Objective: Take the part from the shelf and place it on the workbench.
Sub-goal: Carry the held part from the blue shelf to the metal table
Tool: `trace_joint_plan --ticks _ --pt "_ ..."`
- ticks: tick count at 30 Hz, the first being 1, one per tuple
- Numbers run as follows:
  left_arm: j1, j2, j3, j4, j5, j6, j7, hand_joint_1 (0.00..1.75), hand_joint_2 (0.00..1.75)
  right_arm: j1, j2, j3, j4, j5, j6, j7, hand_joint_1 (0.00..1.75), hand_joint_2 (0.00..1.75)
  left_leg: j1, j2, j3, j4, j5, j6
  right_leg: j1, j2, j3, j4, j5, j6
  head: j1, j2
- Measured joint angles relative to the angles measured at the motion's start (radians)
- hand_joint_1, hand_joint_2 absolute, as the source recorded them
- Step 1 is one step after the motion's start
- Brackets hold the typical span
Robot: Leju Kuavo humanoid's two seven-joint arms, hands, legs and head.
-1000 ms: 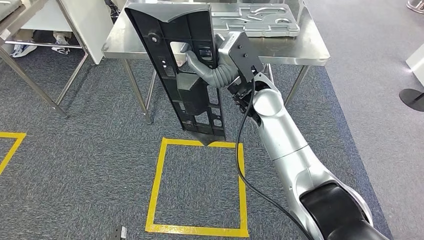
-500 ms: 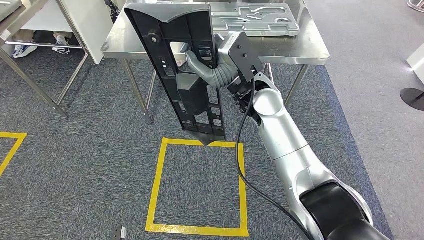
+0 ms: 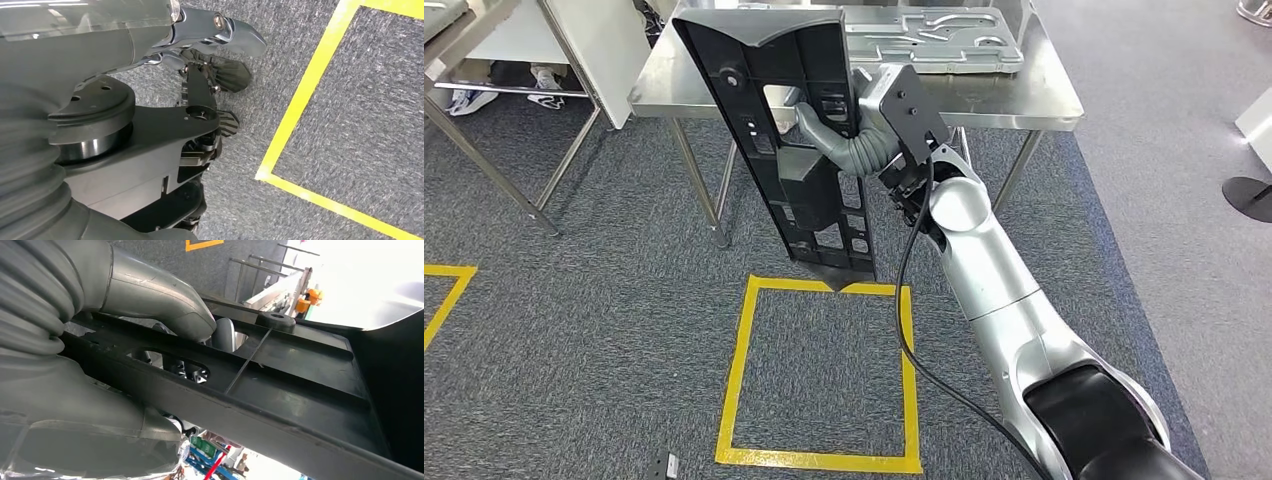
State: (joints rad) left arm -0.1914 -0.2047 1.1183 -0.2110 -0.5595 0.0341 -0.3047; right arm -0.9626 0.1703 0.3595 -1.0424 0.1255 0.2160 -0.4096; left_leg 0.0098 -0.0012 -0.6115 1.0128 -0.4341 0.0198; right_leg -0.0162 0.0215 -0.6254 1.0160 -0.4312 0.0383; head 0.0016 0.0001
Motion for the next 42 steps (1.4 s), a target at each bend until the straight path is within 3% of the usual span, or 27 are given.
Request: trace_joint_plan --ticks 2,4,5,6,7,9,11,14,16,19,20,21,22,24,26,28,31,32,34,35,36,37,38,40,42 --pt "0.000 -0.001 -0.001 0.000 -0.001 0.001 -0.001 0.00 1.75 -0.002 -0.001 0.000 -0.001 0.001 0.000 0.000 1.75 1.75 0.004 0.005 0.005 -0.010 0.006 0.007 -0.001 -0.007 -0.038 0.085 -0.051 0.002 0.002 0.000" --pt "0.000 0.000 -0.001 0.000 -0.002 0.003 -0.004 0.00 1.75 0.000 -0.004 0.000 -0.001 0.001 0.000 0.001 1.75 1.75 0.004 0.008 0.005 -0.011 0.006 0.008 -0.002 -0.009 -0.102 0.221 -0.112 0.005 0.002 0.000" --pt "0.001 0.000 -0.001 0.000 -0.002 0.003 -0.005 0.00 1.75 0.002 -0.006 0.000 -0.001 0.001 0.000 0.001 1.75 1.75 0.004 0.008 0.005 -0.011 0.005 0.008 -0.003 -0.010 -0.123 0.265 -0.123 0.006 0.002 0.000" --pt "0.001 0.000 -0.001 0.000 -0.002 0.003 -0.006 0.00 1.75 0.004 -0.008 0.000 -0.001 0.001 0.000 0.002 1.75 1.75 0.004 0.009 0.005 -0.009 0.004 0.006 -0.005 -0.011 -0.127 0.272 -0.115 0.007 0.003 0.000" --pt "0.001 0.000 -0.001 0.000 -0.003 0.004 -0.008 0.00 1.75 0.005 -0.010 0.000 -0.001 0.002 0.000 0.002 1.75 1.75 0.005 0.009 0.005 -0.007 0.003 0.004 -0.007 -0.013 -0.110 0.237 -0.090 0.007 0.003 0.000" --pt "0.001 0.001 -0.002 0.000 -0.005 0.004 -0.012 0.00 1.75 0.003 -0.011 0.000 -0.001 0.002 0.000 0.002 1.75 1.75 0.005 0.009 0.005 0.000 -0.003 -0.006 -0.009 -0.022 -0.041 0.101 -0.029 0.004 0.002 0.000" --pt "0.001 0.004 -0.002 0.000 -0.005 0.006 -0.015 0.00 1.75 0.002 -0.012 0.000 -0.001 0.003 0.000 0.001 1.75 1.75 0.002 0.008 0.003 0.007 -0.009 -0.019 -0.005 -0.026 0.000 0.015 -0.005 -0.006 0.002 0.000" --pt "0.001 0.010 -0.002 0.000 -0.005 0.012 -0.019 0.00 1.75 0.004 -0.017 -0.001 -0.002 0.003 -0.001 0.001 1.75 1.75 0.004 0.010 0.003 0.005 -0.012 -0.039 0.000 -0.021 0.003 0.003 -0.005 -0.026 0.001 0.000" --pt "0.002 0.015 -0.002 0.000 -0.004 0.014 -0.021 0.00 1.75 0.004 -0.018 -0.001 -0.003 0.004 -0.001 0.001 1.75 1.75 0.008 0.010 -0.010 0.038 -0.036 -0.049 -0.002 -0.019 0.008 -0.004 -0.003 -0.039 -0.001 0.000" --pt "0.005 0.022 -0.002 0.000 -0.002 0.015 -0.023 0.00 1.75 0.008 -0.018 -0.001 -0.004 0.004 0.000 0.001 1.75 1.75 0.009 0.009 -0.096 0.220 -0.122 -0.057 0.000 -0.018 0.013 -0.007 -0.006 -0.051 -0.004 0.000" --pt "0.007 0.024 -0.002 0.000 -0.002 0.015 -0.023 0.00 1.75 0.011 -0.018 -0.001 -0.004 0.004 0.000 0.001 1.75 1.75 0.009 0.009 -0.124 0.273 -0.137 -0.057 0.002 -0.016 0.014 -0.006 -0.008 -0.052 -0.004 0.000" --pt "0.009 0.026 -0.002 0.000 -0.002 0.015 -0.023 0.00 1.75 0.014 -0.018 -0.001 -0.004 0.004 0.000 0.001 1.75 1.75 0.009 0.009 -0.138 0.294 -0.133 -0.057 0.003 -0.014 0.016 -0.005 -0.009 -0.053 -0.004 0.000" --pt "0.011 0.027 -0.002 0.000 -0.002 0.016 -0.023 0.00 1.75 0.016 -0.018 -0.001 -0.004 0.004 0.001 0.001 1.75 1.75 0.009 0.009 -0.132 0.274 -0.111 -0.055 0.004 -0.011 0.018 -0.004 -0.011 -0.053 -0.004 0.000" --pt "0.011 0.030 -0.002 0.000 -0.002 0.016 -0.023 0.00 1.75 0.016 -0.018 -0.001 -0.004 0.004 0.001 0.001 1.75 1.75 0.008 0.008 -0.074 0.144 -0.037 -0.046 0.005 -0.007 0.024 -0.002 -0.018 -0.050 -0.004 0.000" --pt "0.011 0.033 -0.002 0.000 -0.002 0.017 -0.024 0.00 1.75 0.015 -0.018 -0.001 -0.004 0.004 0.001 0.000 1.75 1.75 0.004 0.005 -0.022 0.035 0.000 -0.036 0.008 -0.004 0.026 0.002 -0.024 -0.043 -0.004 0.000" --pt "0.011 0.035 -0.002 0.000 -0.003 0.017 -0.025 0.00 1.75 0.015 -0.018 -0.001 -0.004 0.006 0.002 0.000 1.75 1.75 -0.002 0.005 -0.011 0.013 -0.003 -0.028 0.009 -0.003 0.024 0.000 -0.024 -0.033 -0.004 0.000" --pt "0.010 0.035 -0.004 0.000 -0.004 0.017 -0.025 0.00 1.75 0.012 -0.019 -0.001 -0.006 0.007 0.002 0.000 1.75 1.75 0.005 0.005 -0.001 -0.002 0.000 -0.012 0.010 -0.006 0.019 0.017 -0.042 -0.018 -0.001 0.000" --pt "0.010 0.035 -0.005 0.000 -0.004 0.017 -0.026 0.00 1.75 0.010 -0.020 -0.001 -0.006 0.007 0.002 0.000 1.75 1.75 0.008 0.006 0.003 -0.008 0.002 -0.007 0.010 -0.008 0.002 0.055 -0.063 -0.013 0.000 0.000" --pt "0.009 0.035 -0.006 0.000 -0.005 0.017 -0.026 0.00 1.75 0.010 -0.023 -0.001 -0.007 0.006 0.002 0.000 1.75 1.75 0.008 0.007 0.006 -0.010 0.001 -0.001 0.008 -0.009 -0.064 0.183 -0.119 -0.007 0.003 0.000" --pt "0.010 0.035 -0.007 0.000 -0.004 0.017 -0.027 0.00 1.75 0.012 -0.024 -0.001 -0.006 0.007 0.002 0.000 1.75 1.75 0.008 0.007 0.006 -0.009 -0.001 0.000 0.008 -0.010 -0.099 0.244 -0.137 -0.004 0.003 0.000" --pt "0.010 0.036 -0.007 0.000 -0.004 0.017 -0.028 0.00 1.75 0.015 -0.025 -0.001 -0.006 0.007 0.002 0.000 1.75 1.75 0.008 0.006 0.006 -0.008 -0.002 0.000 0.007 -0.010 -0.119 0.274 -0.136 -0.003 0.003 0.000" --pt "0.011 0.036 -0.007 0.000 -0.003 0.017 -0.029 0.00 1.75 0.017 -0.027 -0.001 -0.006 0.007 0.002 0.000 1.75 1.75 0.008 0.006 0.007 -0.007 -0.004 0.000 0.006 -0.010 -0.121 0.266 -0.117 -0.003 0.003 0.000" --pt "0.011 0.036 -0.007 0.000 -0.002 0.016 -0.030 0.00 1.75 0.017 -0.027 -0.001 -0.007 0.007 0.002 0.000 1.75 1.75 0.008 0.005 0.009 -0.006 -0.006 -0.001 0.005 -0.011 -0.103 0.219 -0.082 -0.005 0.003 0.000" --pt "0.011 0.036 -0.007 0.000 0.000 0.016 -0.031 0.00 1.75 0.015 -0.028 -0.001 -0.007 0.007 0.002 -0.001 1.75 1.75 0.006 0.004 0.012 0.000 -0.013 -0.007 0.006 -0.016 -0.042 0.080 -0.012 -0.013 0.003 0.000" --pt "0.011 0.036 -0.007 0.000 0.000 0.015 -0.031 0.00 1.75 0.013 -0.028 -0.001 -0.007 0.008 0.002 -0.001 1.75 1.75 0.003 0.003 0.010 0.003 -0.017 -0.016 0.012 -0.020 -0.009 0.004 0.010 -0.022 0.003 0.000"
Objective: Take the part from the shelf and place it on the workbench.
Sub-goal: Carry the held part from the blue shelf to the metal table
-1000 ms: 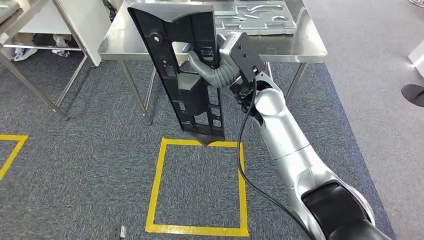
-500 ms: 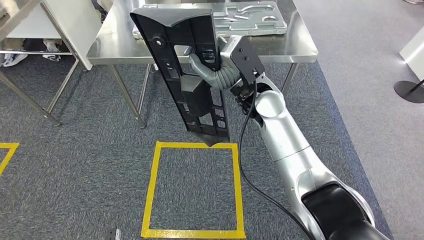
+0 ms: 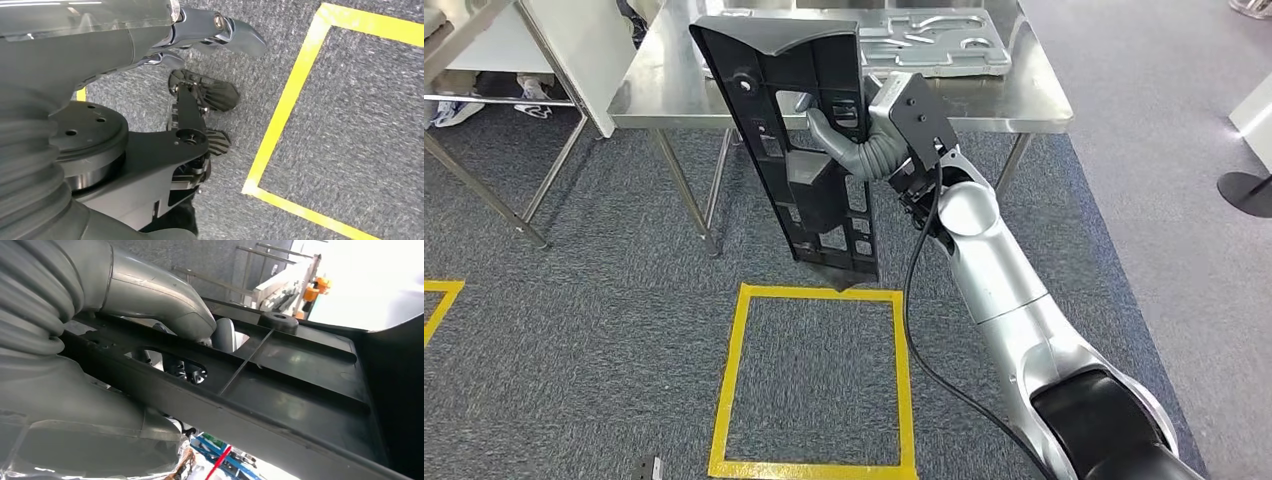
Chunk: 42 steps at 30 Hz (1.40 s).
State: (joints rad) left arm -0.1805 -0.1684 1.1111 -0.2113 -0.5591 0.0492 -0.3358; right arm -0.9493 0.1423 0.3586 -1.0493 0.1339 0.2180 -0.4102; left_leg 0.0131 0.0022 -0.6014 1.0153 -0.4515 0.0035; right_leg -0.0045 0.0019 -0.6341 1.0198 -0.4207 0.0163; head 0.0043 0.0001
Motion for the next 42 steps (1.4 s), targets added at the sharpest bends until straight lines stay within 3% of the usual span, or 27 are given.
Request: trace_joint_plan --ticks 4,6,8,9,10,11,13,15,18,20,23,24,25,26,28,30,32,35,37,39,40,41,42 --pt "0.000 0.001 0.000 0.000 0.000 0.000 -0.001 0.00 1.75 0.000 -0.002 0.000 -0.002 0.001 0.000 0.000 1.75 1.75 -0.001 0.001 -0.002 0.012 -0.015 -0.020 -0.004 0.002 0.009 -0.017 -0.002 -0.018 -0.001 0.000" --pt "0.000 0.002 0.000 0.000 0.000 -0.001 -0.002 0.00 1.75 -0.002 -0.002 0.000 -0.003 0.002 0.000 0.000 1.75 1.75 0.001 0.001 -0.040 0.099 -0.063 -0.028 -0.008 0.001 0.018 -0.023 -0.002 -0.026 -0.002 0.000" --pt "0.002 0.003 0.000 0.000 0.000 -0.003 -0.003 0.00 1.75 0.000 -0.002 0.000 -0.003 0.002 0.000 0.000 1.75 1.75 0.002 0.001 -0.109 0.235 -0.117 -0.033 -0.007 0.001 0.021 -0.022 -0.005 -0.031 -0.003 0.000" --pt "0.002 0.004 0.000 0.000 0.000 -0.003 -0.003 0.00 1.75 0.002 -0.002 0.000 -0.003 0.003 0.000 0.000 1.75 1.75 0.002 0.001 -0.134 0.278 -0.124 -0.035 -0.007 0.002 0.022 -0.021 -0.007 -0.032 -0.003 0.000" --pt "0.002 0.005 -0.001 0.000 0.000 -0.004 -0.003 0.00 1.75 0.004 -0.002 0.000 -0.003 0.003 0.000 0.000 1.75 1.75 0.003 0.001 -0.141 0.282 -0.111 -0.035 -0.007 0.003 0.024 -0.020 -0.009 -0.031 -0.003 0.000" --pt "0.002 0.006 -0.001 0.000 0.000 -0.004 -0.004 0.00 1.75 0.004 -0.002 0.000 -0.003 0.004 0.000 0.001 1.75 1.75 0.003 0.001 -0.127 0.244 -0.080 -0.035 -0.007 0.005 0.026 -0.019 -0.012 -0.029 -0.003 0.000" --pt "0.001 0.008 -0.001 0.000 -0.001 -0.005 -0.005 0.00 1.75 0.003 -0.002 0.000 -0.004 0.004 0.000 0.001 1.75 1.75 0.004 0.001 -0.064 0.106 -0.008 -0.030 -0.006 0.008 0.032 -0.014 -0.020 -0.023 -0.003 0.000" --pt "0.001 0.009 -0.002 0.000 -0.003 -0.006 -0.005 0.00 1.75 0.002 -0.003 0.000 -0.006 0.004 -0.001 0.001 1.75 1.75 0.002 -0.001 -0.023 0.019 0.018 -0.021 -0.003 0.011 0.031 -0.010 -0.024 -0.014 -0.002 0.000" --pt "0.001 0.009 -0.006 0.000 -0.006 -0.006 -0.005 0.00 1.75 0.004 -0.004 0.000 -0.008 0.006 -0.002 0.002 1.75 1.75 -0.001 -0.003 -0.021 0.005 0.015 -0.002 -0.004 0.011 0.028 -0.011 -0.025 0.001 -0.002 0.000" --pt "-0.001 0.010 -0.010 0.000 -0.006 -0.006 -0.005 0.00 1.75 0.004 -0.006 -0.002 -0.013 0.007 -0.003 0.002 1.75 1.75 0.002 -0.003 -0.017 -0.001 0.017 0.010 -0.006 0.008 0.013 0.024 -0.049 0.011 -0.001 0.000" --pt "-0.004 0.010 -0.013 0.000 -0.006 -0.006 -0.005 0.00 1.75 0.008 -0.010 -0.007 -0.017 0.009 -0.003 0.002 1.75 1.75 0.001 -0.002 -0.013 -0.004 0.016 0.021 -0.008 0.005 -0.081 0.212 -0.132 0.019 0.002 0.000" --pt "-0.004 0.010 -0.014 0.000 -0.006 -0.006 -0.005 0.00 1.75 0.012 -0.012 -0.007 -0.017 0.009 -0.003 0.002 1.75 1.75 -0.001 -0.003 -0.012 -0.003 0.015 0.022 -0.008 0.005 -0.111 0.266 -0.145 0.020 0.002 0.000" --pt "-0.003 0.010 -0.014 0.000 -0.006 -0.006 -0.005 0.00 1.75 0.017 -0.014 -0.007 -0.017 0.010 -0.003 0.003 1.75 1.75 -0.002 -0.003 -0.010 -0.002 0.013 0.023 -0.008 0.005 -0.126 0.286 -0.138 0.018 0.002 0.000" --pt "-0.003 0.010 -0.014 0.000 -0.006 -0.006 -0.005 0.00 1.75 0.019 -0.016 -0.007 -0.017 0.011 -0.003 0.003 1.75 1.75 -0.004 -0.004 -0.008 -0.002 0.011 0.024 -0.008 0.005 -0.119 0.262 -0.113 0.014 0.002 0.000" --pt "-0.004 0.009 -0.015 0.000 -0.006 -0.006 -0.005 0.00 1.75 0.020 -0.018 -0.008 -0.019 0.012 -0.003 0.003 1.75 1.75 -0.007 -0.006 -0.001 -0.001 0.006 0.023 -0.002 0.004 -0.059 0.124 -0.037 -0.001 0.002 0.000" --pt "-0.005 0.007 -0.016 0.000 -0.005 -0.006 -0.005 0.00 1.75 0.016 -0.019 -0.010 -0.021 0.015 -0.004 0.003 1.75 1.75 -0.011 -0.007 0.001 0.000 0.002 0.017 0.006 0.001 -0.009 0.011 0.003 -0.014 -0.001 0.000" --pt "-0.007 0.006 -0.017 0.000 -0.004 -0.006 -0.003 0.00 1.75 0.014 -0.021 -0.010 -0.021 0.018 -0.004 0.003 1.75 1.75 -0.010 -0.006 0.000 -0.002 0.000 0.007 0.012 0.000 0.001 -0.012 0.003 -0.019 -0.004 0.000" --pt "-0.010 0.007 -0.018 -0.001 -0.002 -0.006 -0.001 0.00 1.75 0.012 -0.024 -0.010 -0.022 0.021 -0.005 0.003 1.75 1.75 -0.010 -0.005 -0.003 0.016 -0.018 -0.009 0.003 0.001 0.016 -0.030 0.007 -0.029 -0.006 0.000" --pt "-0.011 0.008 -0.018 -0.001 0.001 -0.006 -0.001 0.00 1.75 0.009 -0.024 -0.009 -0.022 0.022 -0.004 0.003 1.75 1.75 -0.007 -0.005 -0.050 0.115 -0.067 -0.020 -0.001 -0.001 0.026 -0.039 0.007 -0.035 -0.007 0.000" --pt "-0.010 0.008 -0.018 -0.001 0.003 -0.006 -0.003 0.00 1.75 0.007 -0.024 -0.009 -0.021 0.022 -0.004 0.005 1.75 1.75 -0.002 -0.005 -0.123 0.250 -0.115 -0.029 -0.001 -0.001 0.029 -0.037 0.003 -0.038 -0.008 0.000" --pt "-0.009 0.009 -0.018 -0.001 0.004 -0.007 -0.004 0.00 1.75 0.007 -0.024 -0.008 -0.020 0.023 -0.004 0.007 1.75 1.75 -0.001 -0.005 -0.147 0.285 -0.117 -0.031 -0.001 0.000 0.031 -0.036 0.000 -0.038 -0.008 0.000" --pt "-0.008 0.010 -0.018 -0.001 0.007 -0.009 -0.006 0.00 1.75 0.007 -0.024 -0.008 -0.020 0.023 -0.004 0.008 1.75 1.75 0.001 -0.005 -0.149 0.278 -0.097 -0.033 -0.001 0.001 0.032 -0.033 -0.003 -0.036 -0.008 0.000" --pt "-0.008 0.012 -0.018 -0.001 0.010 -0.011 -0.009 0.00 1.75 0.006 -0.024 -0.008 -0.019 0.023 -0.004 0.010 1.75 1.75 0.002 -0.005 -0.131 0.230 -0.060 -0.033 -0.002 0.002 0.036 -0.030 -0.008 -0.034 -0.009 0.000"
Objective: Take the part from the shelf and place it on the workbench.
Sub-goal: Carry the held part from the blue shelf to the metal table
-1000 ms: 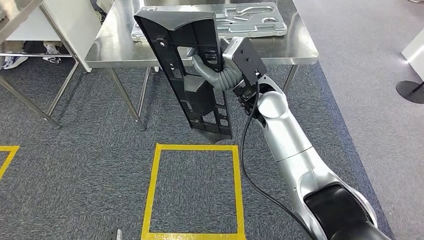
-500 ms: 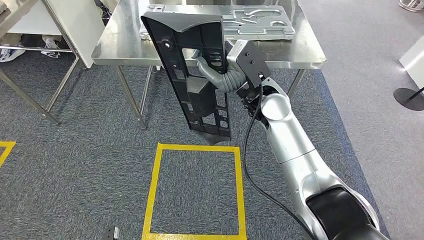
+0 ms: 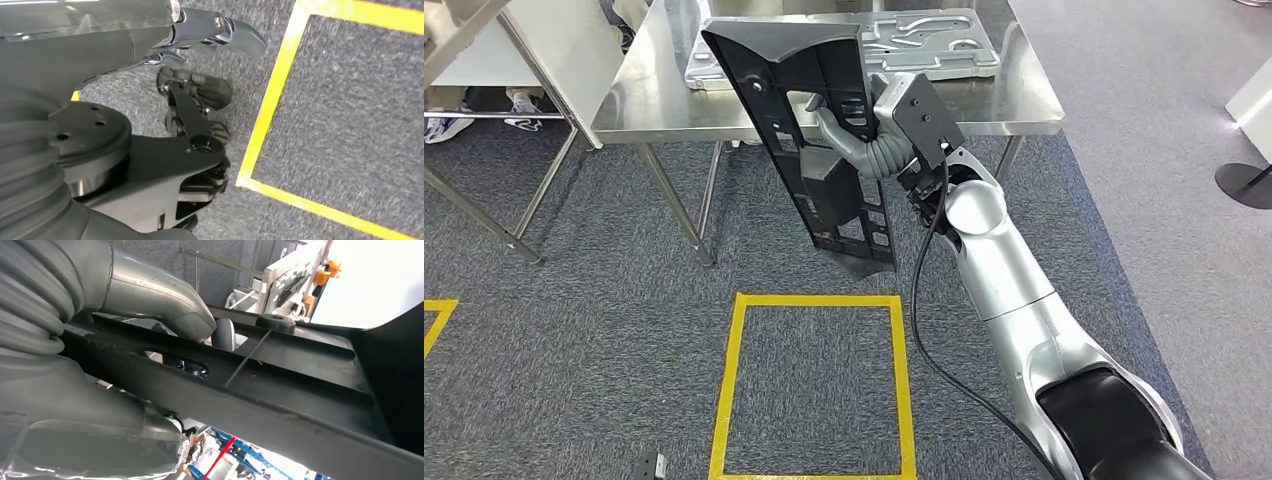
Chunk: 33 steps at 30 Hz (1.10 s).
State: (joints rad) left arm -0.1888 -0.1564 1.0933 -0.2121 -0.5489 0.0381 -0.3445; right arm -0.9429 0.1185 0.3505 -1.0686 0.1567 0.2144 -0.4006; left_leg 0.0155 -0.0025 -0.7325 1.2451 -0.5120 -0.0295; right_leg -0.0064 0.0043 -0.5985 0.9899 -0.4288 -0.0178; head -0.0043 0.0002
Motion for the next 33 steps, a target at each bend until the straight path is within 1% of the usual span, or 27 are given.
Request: trace_joint_plan --ticks 1,2,3,4,7,8,9,10,12,13,14,15,16,17,18,19,21,22,23,24,25,27,28,29,30,32,33 --pt "0.000 0.002 0.000 0.000 0.004 -0.002 -0.002 0.00 1.75 -0.001 0.000 0.000 0.000 0.000 0.000 0.001 1.75 1.75 0.001 0.000 0.031 -0.073 0.042 0.001 0.000 0.001 0.003 0.004 -0.006 0.003 0.000 0.000" --pt "-0.001 0.003 0.000 0.000 0.007 -0.004 -0.004 0.00 1.75 -0.003 0.000 0.000 0.000 -0.001 0.000 0.002 1.75 1.75 0.001 0.000 0.064 -0.143 0.072 0.004 0.002 0.002 0.005 0.009 -0.012 0.007 0.000 0.000" --pt "-0.001 0.004 0.001 0.000 0.010 -0.006 -0.005 0.00 1.75 -0.005 0.000 0.000 0.000 -0.001 0.001 0.003 1.75 1.75 0.000 0.000 0.087 -0.193 0.088 0.009 0.004 0.003 0.005 0.013 -0.016 0.012 0.000 0.000" --pt "-0.002 0.005 0.001 0.000 0.012 -0.007 -0.007 0.00 1.75 -0.007 0.000 0.000 0.000 -0.001 0.001 0.004 1.75 1.75 -0.002 -0.001 0.098 -0.218 0.091 0.015 0.006 0.004 0.003 0.015 -0.019 0.017 0.000 0.000" --pt "-0.001 0.006 0.002 0.000 0.019 -0.009 -0.009 0.00 1.75 -0.009 0.000 0.001 0.000 -0.002 0.002 0.004 1.75 1.75 -0.002 -0.003 0.103 -0.226 0.085 0.034 0.004 0.003 0.003 0.017 -0.025 0.032 0.001 0.000" --pt "-0.001 0.006 0.002 0.000 0.022 -0.010 -0.010 0.00 1.75 -0.011 0.000 0.001 0.000 -0.002 0.002 0.004 1.75 1.75 -0.001 -0.003 0.106 -0.230 0.085 0.040 0.003 0.002 -0.002 0.032 -0.035 0.038 0.002 0.000" --pt "-0.001 0.006 0.003 0.000 0.024 -0.010 -0.010 0.00 1.75 -0.013 0.000 0.001 0.000 -0.003 0.002 0.004 1.75 1.75 0.001 -0.003 0.110 -0.233 0.085 0.046 0.002 0.001 -0.017 0.065 -0.054 0.043 0.002 0.000" --pt "-0.002 0.006 0.003 0.000 0.026 -0.011 -0.010 0.00 1.75 -0.015 -0.001 0.002 0.000 -0.003 0.002 0.003 1.75 1.75 0.001 -0.003 0.113 -0.235 0.084 0.051 0.000 0.001 -0.045 0.121 -0.080 0.048 0.003 0.000" --pt "-0.001 0.006 0.003 0.000 0.028 -0.012 -0.011 0.00 1.75 -0.015 -0.001 0.002 0.003 -0.004 0.002 0.003 1.75 1.75 0.001 -0.002 0.117 -0.235 0.080 0.056 -0.001 0.001 -0.121 0.260 -0.132 0.054 0.004 0.000" --pt "0.000 0.006 0.004 0.000 0.029 -0.012 -0.011 0.00 1.75 -0.015 -0.002 0.002 0.005 -0.004 0.002 0.003 1.75 1.75 0.000 -0.002 0.119 -0.234 0.077 0.057 -0.001 0.001 -0.148 0.303 -0.138 0.055 0.004 0.000" --pt "0.001 0.006 0.004 0.000 0.031 -0.012 -0.011 0.00 1.75 -0.014 -0.003 0.002 0.007 -0.004 0.002 0.003 1.75 1.75 0.000 -0.003 0.122 -0.233 0.074 0.056 -0.001 0.001 -0.157 0.307 -0.123 0.054 0.004 0.000" --pt "0.002 0.006 0.004 0.000 0.032 -0.012 -0.011 0.00 1.75 -0.015 -0.003 0.003 0.008 -0.004 0.002 0.003 1.75 1.75 0.000 -0.004 0.126 -0.232 0.071 0.055 -0.001 0.001 -0.145 0.269 -0.089 0.051 0.004 0.000" --pt "0.003 0.006 0.004 0.000 0.033 -0.012 -0.011 0.00 1.75 -0.017 -0.004 0.003 0.008 -0.004 0.002 0.003 1.75 1.75 -0.001 -0.005 0.131 -0.232 0.066 0.053 0.000 0.000 -0.117 0.200 -0.046 0.046 0.004 0.000" --pt "0.004 0.005 0.004 0.000 0.034 -0.012 -0.011 0.00 1.75 -0.019 -0.004 0.003 0.008 -0.004 0.001 0.003 1.75 1.75 -0.002 -0.006 0.135 -0.231 0.062 0.051 0.002 0.000 -0.085 0.128 -0.011 0.039 0.004 0.000" --pt "0.003 0.004 0.004 0.000 0.035 -0.013 -0.011 0.00 1.75 -0.022 -0.004 0.004 0.008 -0.004 0.001 0.003 1.75 1.75 -0.004 -0.006 0.137 -0.230 0.058 0.047 0.005 0.000 -0.060 0.069 0.012 0.034 0.003 0.000" --pt "0.003 0.004 0.004 0.000 0.035 -0.013 -0.011 0.00 1.75 -0.024 -0.004 0.005 0.008 -0.005 0.001 0.003 1.75 1.75 -0.005 -0.006 0.139 -0.230 0.056 0.043 0.008 0.000 -0.044 0.033 0.022 0.029 0.003 0.000" --pt "0.003 0.003 0.004 0.000 0.036 -0.013 -0.011 0.00 1.75 -0.025 -0.004 0.006 0.008 -0.005 0.001 0.002 1.75 1.75 -0.006 -0.006 0.140 -0.233 0.053 0.032 0.011 0.001 -0.039 0.016 0.018 0.023 0.002 0.000" --pt "0.003 0.003 0.004 0.000 0.037 -0.013 -0.011 0.00 1.75 -0.025 -0.004 0.007 0.008 -0.005 0.001 0.002 1.75 1.75 -0.005 -0.005 0.141 -0.233 0.049 0.027 0.008 0.001 -0.035 0.012 0.018 0.019 0.002 0.000" --pt "0.003 0.004 0.004 0.000 0.037 -0.013 -0.011 0.00 1.75 -0.025 -0.004 0.008 0.008 -0.005 0.001 0.002 1.75 1.75 -0.006 -0.004 0.140 -0.225 0.042 0.022 0.005 0.001 -0.029 0.007 0.017 0.015 0.001 0.000" --pt "0.003 0.004 0.004 0.000 0.037 -0.013 -0.011 0.00 1.75 -0.025 -0.004 0.008 0.008 -0.005 0.001 0.002 1.75 1.75 -0.005 -0.004 0.128 -0.196 0.025 0.018 0.001 0.001 -0.022 0.002 0.017 0.010 0.000 0.000" --pt "0.003 0.004 0.004 0.000 0.037 -0.013 -0.011 0.00 1.75 -0.026 -0.004 0.009 0.008 -0.005 0.001 0.002 1.75 1.75 -0.004 -0.003 0.105 -0.146 0.002 0.014 -0.001 0.000 -0.015 -0.002 0.015 0.006 -0.001 0.000" --pt "0.005 0.004 0.004 0.000 0.037 -0.014 -0.011 0.00 1.75 -0.024 -0.004 0.011 0.009 -0.005 0.001 0.002 1.75 1.75 -0.002 -0.003 0.031 -0.010 -0.048 0.008 0.000 -0.001 -0.009 -0.001 0.009 0.000 -0.002 0.000" --pt "0.007 0.004 0.005 0.000 0.037 -0.016 -0.011 0.00 1.75 -0.022 -0.004 0.011 0.009 -0.005 0.001 0.002 1.75 1.75 0.000 -0.003 0.000 0.038 -0.056 0.005 0.000 -0.001 -0.007 0.000 0.006 -0.001 -0.002 0.000" --pt "0.008 0.004 0.005 0.000 0.037 -0.018 -0.011 0.00 1.75 -0.020 -0.004 0.012 0.009 -0.005 0.001 0.002 1.75 1.75 0.001 -0.003 -0.016 0.051 -0.045 0.003 0.000 0.000 -0.004 0.002 0.002 0.000 -0.002 0.000" --pt "0.008 0.004 0.005 0.000 0.038 -0.019 -0.011 0.00 1.75 -0.018 -0.004 0.012 0.009 -0.005 0.000 0.002 1.75 1.75 0.002 -0.003 -0.010 0.022 -0.014 0.003 0.000 0.002 -0.001 0.005 -0.004 0.001 -0.002 0.000" --pt "0.008 0.005 0.005 0.000 0.038 -0.022 -0.011 0.00 1.75 -0.016 -0.004 0.013 0.008 -0.004 -0.001 0.002 1.75 1.75 0.004 -0.002 0.044 -0.109 0.064 0.005 0.001 0.004 0.009 0.011 -0.017 0.007 -0.002 0.000" --pt "0.007 0.006 0.005 0.000 0.038 -0.023 -0.011 0.00 1.75 -0.017 -0.004 0.013 0.008 -0.004 -0.002 0.002 1.75 1.75 0.003 -0.002 0.071 -0.169 0.087 0.009 0.002 0.005 0.012 0.016 -0.023 0.011 -0.002 0.000"
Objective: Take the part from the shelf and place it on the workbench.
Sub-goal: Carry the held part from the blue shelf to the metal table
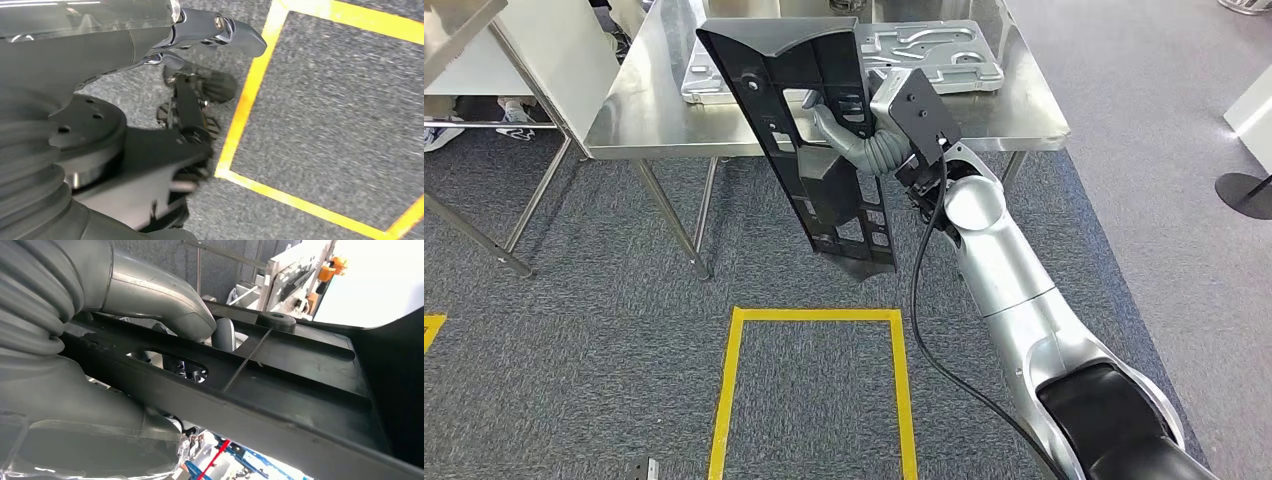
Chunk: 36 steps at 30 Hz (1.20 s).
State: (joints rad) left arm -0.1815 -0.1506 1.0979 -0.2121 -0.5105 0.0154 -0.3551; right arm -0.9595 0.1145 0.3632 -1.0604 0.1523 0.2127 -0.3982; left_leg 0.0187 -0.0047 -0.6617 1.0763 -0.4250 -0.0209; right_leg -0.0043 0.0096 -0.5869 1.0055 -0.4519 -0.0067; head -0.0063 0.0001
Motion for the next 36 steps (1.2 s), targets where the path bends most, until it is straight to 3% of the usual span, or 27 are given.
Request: trace_joint_plan --ticks 2,6,7,9,10,11,12,14,16,18,23,25,26,29,30,31,33,34,36 --pt "-0.001 0.000 0.000 0.000 -0.001 -0.001 0.001 0.00 1.75 0.000 -0.001 0.000 -0.001 0.001 -0.002 0.000 1.75 1.75 -0.004 -0.001 0.022 -0.047 0.004 0.010 0.003 0.001 0.000 0.003 -0.006 0.010 0.001 0.000" --pt "-0.002 0.001 0.000 0.000 -0.003 0.001 0.002 0.00 1.75 0.000 -0.003 0.000 -0.007 0.003 -0.009 0.001 1.75 1.75 -0.003 -0.002 0.034 -0.060 0.001 0.034 -0.001 0.000 -0.010 0.031 -0.029 0.033 0.005 0.000" --pt "-0.004 0.001 0.000 0.000 -0.003 0.001 0.003 0.00 1.75 -0.001 -0.004 0.000 -0.009 0.003 -0.011 0.001 1.75 1.75 -0.001 -0.001 0.039 -0.064 -0.001 0.039 -0.003 -0.001 -0.031 0.076 -0.051 0.038 0.006 0.000" --pt "-0.006 0.001 0.000 0.000 -0.003 0.001 0.004 0.00 1.75 0.001 -0.007 -0.001 -0.009 0.004 -0.014 0.001 1.75 1.75 -0.002 0.000 0.046 -0.065 -0.006 0.046 -0.004 -0.003 -0.104 0.212 -0.102 0.046 0.009 0.000" --pt "-0.006 0.001 0.000 0.000 -0.003 0.001 0.005 0.00 1.75 0.004 -0.010 -0.001 -0.009 0.004 -0.014 0.001 1.75 1.75 -0.002 -0.001 0.049 -0.064 -0.009 0.047 -0.006 -0.003 -0.139 0.268 -0.115 0.047 0.009 0.000" --pt "-0.005 0.001 0.000 0.000 -0.003 0.001 0.006 0.00 1.75 0.006 -0.012 -0.001 -0.008 0.004 -0.014 0.002 1.75 1.75 -0.002 -0.001 0.052 -0.064 -0.013 0.048 -0.007 -0.003 -0.160 0.292 -0.109 0.048 0.009 0.000" --pt "-0.005 0.001 0.000 0.000 -0.003 0.001 0.007 0.00 1.75 0.008 -0.013 -0.001 -0.008 0.005 -0.014 0.002 1.75 1.75 -0.003 -0.003 0.057 -0.063 -0.017 0.047 -0.007 -0.003 -0.162 0.275 -0.084 0.046 0.009 0.000" --pt "-0.005 0.000 0.000 0.000 -0.003 0.001 0.009 0.00 1.75 0.006 -0.014 -0.001 -0.008 0.006 -0.014 0.002 1.75 1.75 -0.003 -0.004 0.068 -0.061 -0.027 0.043 -0.007 -0.004 -0.116 0.146 0.001 0.038 0.009 0.000" --pt "-0.006 -0.001 0.000 0.000 -0.002 0.001 0.010 0.00 1.75 0.001 -0.014 0.000 -0.008 0.007 -0.014 0.002 1.75 1.75 -0.006 -0.005 0.075 -0.060 -0.036 0.034 -0.001 -0.004 -0.068 0.031 0.049 0.027 0.009 0.000" --pt "-0.007 -0.002 0.000 0.000 -0.001 0.002 0.011 0.00 1.75 -0.001 -0.014 0.001 -0.008 0.008 -0.014 0.003 1.75 1.75 -0.007 -0.004 0.075 -0.060 -0.040 0.026 0.005 -0.004 -0.056 0.004 0.049 0.021 0.008 0.000" --pt "-0.007 -0.001 0.000 0.000 -0.001 0.002 0.011 0.00 1.75 -0.002 -0.015 0.001 -0.008 0.009 -0.014 0.003 1.75 1.75 -0.006 -0.004 0.075 -0.063 -0.041 0.022 0.006 -0.003 -0.056 0.003 0.047 0.019 0.008 0.000" --pt "-0.008 -0.001 0.000 0.000 0.001 0.002 0.011 0.00 1.75 -0.002 -0.015 0.001 -0.009 0.010 -0.014 0.003 1.75 1.75 -0.007 -0.004 0.079 -0.067 -0.044 0.016 0.003 -0.003 -0.052 -0.001 0.046 0.013 0.008 0.000" --pt "-0.008 -0.001 0.000 0.000 0.002 0.002 0.011 0.00 1.75 -0.004 -0.015 0.002 -0.009 0.011 -0.013 0.004 1.75 1.75 -0.006 -0.003 0.063 -0.029 -0.063 0.009 0.000 -0.004 -0.043 -0.007 0.043 0.006 0.007 0.000" --pt "-0.006 0.000 0.000 0.000 0.007 0.002 0.011 0.00 1.75 -0.009 -0.013 0.005 -0.006 0.013 -0.011 0.004 1.75 1.75 -0.002 -0.001 -0.062 0.196 -0.136 -0.012 -0.004 -0.006 -0.012 -0.018 0.026 -0.011 0.004 0.000" --pt "-0.004 0.000 0.000 0.000 0.008 0.002 0.010 0.00 1.75 -0.009 -0.013 0.006 -0.005 0.014 -0.011 0.004 1.75 1.75 0.000 -0.001 -0.081 0.212 -0.123 -0.015 -0.004 -0.005 -0.006 -0.015 0.019 -0.011 0.003 0.000" --pt "-0.003 0.000 0.000 0.000 0.008 0.003 0.010 0.00 1.75 -0.009 -0.013 0.007 -0.004 0.014 -0.011 0.004 1.75 1.75 0.002 -0.001 -0.068 0.169 -0.084 -0.015 -0.004 -0.004 0.001 -0.012 0.011 -0.009 0.003 0.000" --pt "-0.002 0.001 0.000 0.000 0.009 0.003 0.009 0.00 1.75 -0.010 -0.012 0.008 -0.003 0.014 -0.011 0.004 1.75 1.75 0.001 0.001 -0.013 0.034 -0.007 -0.011 -0.003 -0.003 0.015 -0.004 -0.006 -0.002 0.004 0.000" --pt "-0.002 0.002 0.000 0.000 0.009 0.003 0.008 0.00 1.75 -0.012 -0.011 0.008 -0.003 0.014 -0.011 0.003 1.75 1.75 -0.001 0.001 0.010 -0.017 0.010 -0.005 -0.001 -0.002 0.019 -0.001 -0.013 0.003 0.003 0.000" --pt "-0.003 0.002 0.000 0.000 0.009 0.003 0.007 0.00 1.75 -0.013 -0.010 0.009 -0.002 0.014 -0.011 0.003 1.75 1.75 -0.006 0.001 0.028 -0.048 0.004 0.009 0.001 -0.001 0.021 0.000 -0.020 0.013 0.004 0.000"
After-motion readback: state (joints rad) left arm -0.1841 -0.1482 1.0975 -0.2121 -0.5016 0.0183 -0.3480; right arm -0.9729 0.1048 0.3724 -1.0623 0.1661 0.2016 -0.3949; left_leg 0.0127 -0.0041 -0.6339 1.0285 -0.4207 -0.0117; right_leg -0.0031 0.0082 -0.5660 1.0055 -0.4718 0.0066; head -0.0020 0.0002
